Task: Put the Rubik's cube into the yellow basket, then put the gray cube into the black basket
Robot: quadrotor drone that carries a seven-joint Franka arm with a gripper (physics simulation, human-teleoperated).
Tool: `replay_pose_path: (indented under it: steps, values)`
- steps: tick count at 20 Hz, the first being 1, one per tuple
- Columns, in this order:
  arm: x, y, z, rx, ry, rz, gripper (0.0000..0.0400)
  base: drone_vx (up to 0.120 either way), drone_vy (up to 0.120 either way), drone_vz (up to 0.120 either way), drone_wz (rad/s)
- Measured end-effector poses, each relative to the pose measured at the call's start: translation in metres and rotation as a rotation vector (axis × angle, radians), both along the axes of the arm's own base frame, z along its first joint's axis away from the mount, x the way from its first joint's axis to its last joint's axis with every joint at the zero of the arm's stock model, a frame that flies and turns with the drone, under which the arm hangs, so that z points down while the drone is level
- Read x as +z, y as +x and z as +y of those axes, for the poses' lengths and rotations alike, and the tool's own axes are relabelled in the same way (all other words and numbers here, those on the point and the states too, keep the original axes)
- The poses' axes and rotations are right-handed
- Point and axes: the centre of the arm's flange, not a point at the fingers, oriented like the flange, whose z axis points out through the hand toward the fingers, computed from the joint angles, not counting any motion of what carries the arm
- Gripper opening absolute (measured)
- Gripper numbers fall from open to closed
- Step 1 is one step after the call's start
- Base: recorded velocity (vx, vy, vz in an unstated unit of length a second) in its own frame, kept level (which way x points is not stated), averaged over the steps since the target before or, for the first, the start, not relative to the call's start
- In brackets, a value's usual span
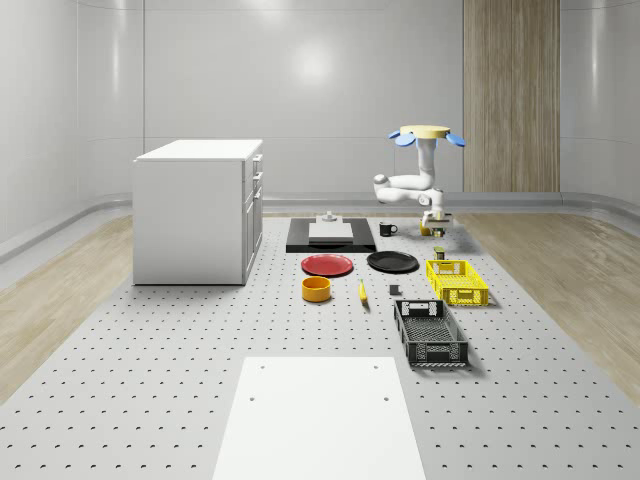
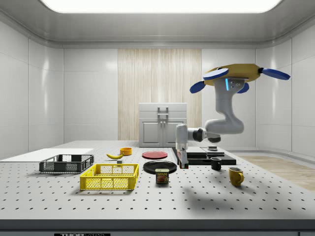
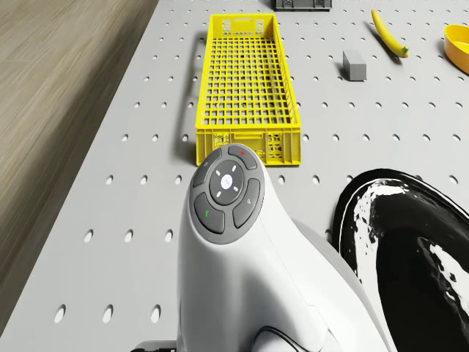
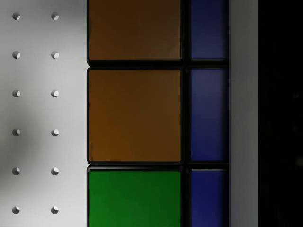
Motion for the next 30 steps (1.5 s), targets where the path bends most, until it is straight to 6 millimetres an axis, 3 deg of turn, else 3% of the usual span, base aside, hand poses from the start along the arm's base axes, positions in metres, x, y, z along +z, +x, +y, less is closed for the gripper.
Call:
replay_pose_path:
  steps: [30]
  values:
    - [0.0, 0.0, 0.0, 0.0, 0.0, 0.0, 0.0325, 0.12, 0.0, 0.0, 0.0]
